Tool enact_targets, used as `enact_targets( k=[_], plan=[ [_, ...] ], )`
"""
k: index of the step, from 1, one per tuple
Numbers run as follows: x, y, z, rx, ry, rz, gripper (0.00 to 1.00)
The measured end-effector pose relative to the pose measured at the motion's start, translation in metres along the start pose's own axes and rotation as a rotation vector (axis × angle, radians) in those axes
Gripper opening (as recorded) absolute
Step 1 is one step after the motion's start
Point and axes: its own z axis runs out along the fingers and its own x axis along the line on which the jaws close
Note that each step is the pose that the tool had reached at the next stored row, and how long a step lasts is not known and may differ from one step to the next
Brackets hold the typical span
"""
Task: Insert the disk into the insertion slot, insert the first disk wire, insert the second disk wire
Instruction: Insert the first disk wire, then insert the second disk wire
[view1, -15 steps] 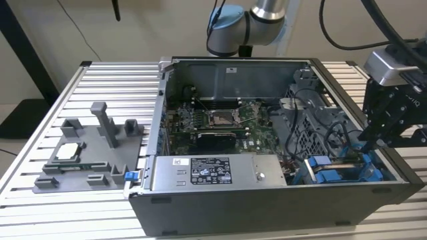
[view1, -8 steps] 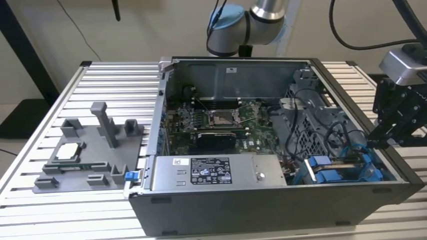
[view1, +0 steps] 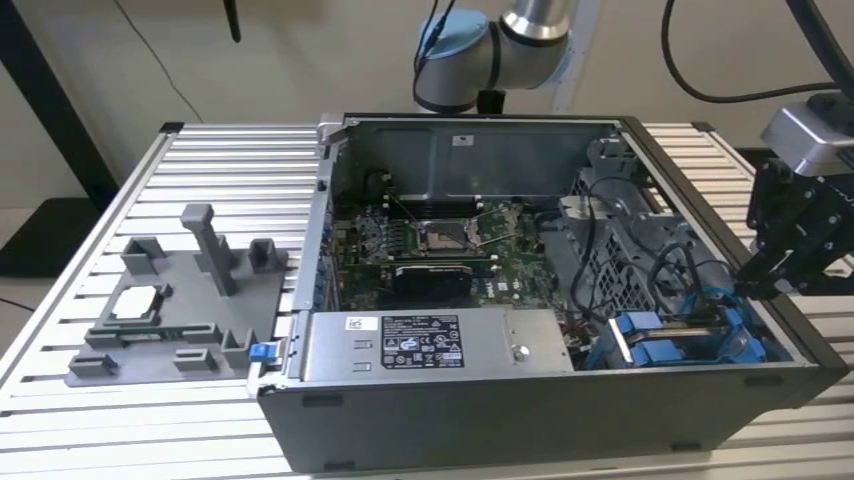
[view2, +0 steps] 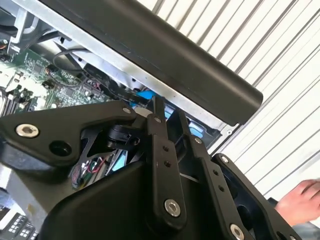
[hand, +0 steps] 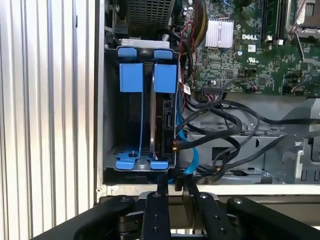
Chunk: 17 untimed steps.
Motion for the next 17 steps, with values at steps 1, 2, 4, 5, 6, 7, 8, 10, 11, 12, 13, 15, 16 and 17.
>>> enact_targets(
  k=[1,2,4,5,6,7,8,10,11,12,13,15,16,17],
  plan=[
    [0.0,-0.0004,0.0002,-0.0024,-0.0048,0.0,1.0],
    [0.0,-0.0007,0.0003,-0.0051,-0.0091,0.001,1.0],
    [-0.0001,-0.0007,0.0006,-0.0126,-0.0159,0.003,1.0],
    [-0.0001,-0.0007,0.0007,-0.0176,-0.0186,0.005,1.0],
    [-0.0001,-0.0007,0.0008,-0.0236,-0.0206,0.007,1.0],
    [0.0,-0.0007,0.0009,-0.0306,-0.0222,0.009,1.0],
    [0.0,-0.0008,0.001,-0.0377,-0.0234,0.011,1.0],
    [0.0,-0.0007,0.0013,-0.0469,-0.0283,0.015,1.0],
    [0.0001,-0.0006,0.0015,-0.0483,-0.0327,0.017,1.0],
    [0.0001,-0.0007,0.0017,-0.0486,-0.0383,0.02,1.0],
    [0.0,-0.0007,0.0019,-0.0486,-0.0453,0.022,1.0],
    [0.0001,-0.0008,0.0027,-0.0485,-0.0558,0.028,1.0],
    [0.0001,-0.0008,0.0034,-0.0489,-0.0581,0.031,1.0],
    [0.0002,-0.0007,0.004,-0.0495,-0.0592,0.036,1.0]
  ],
)
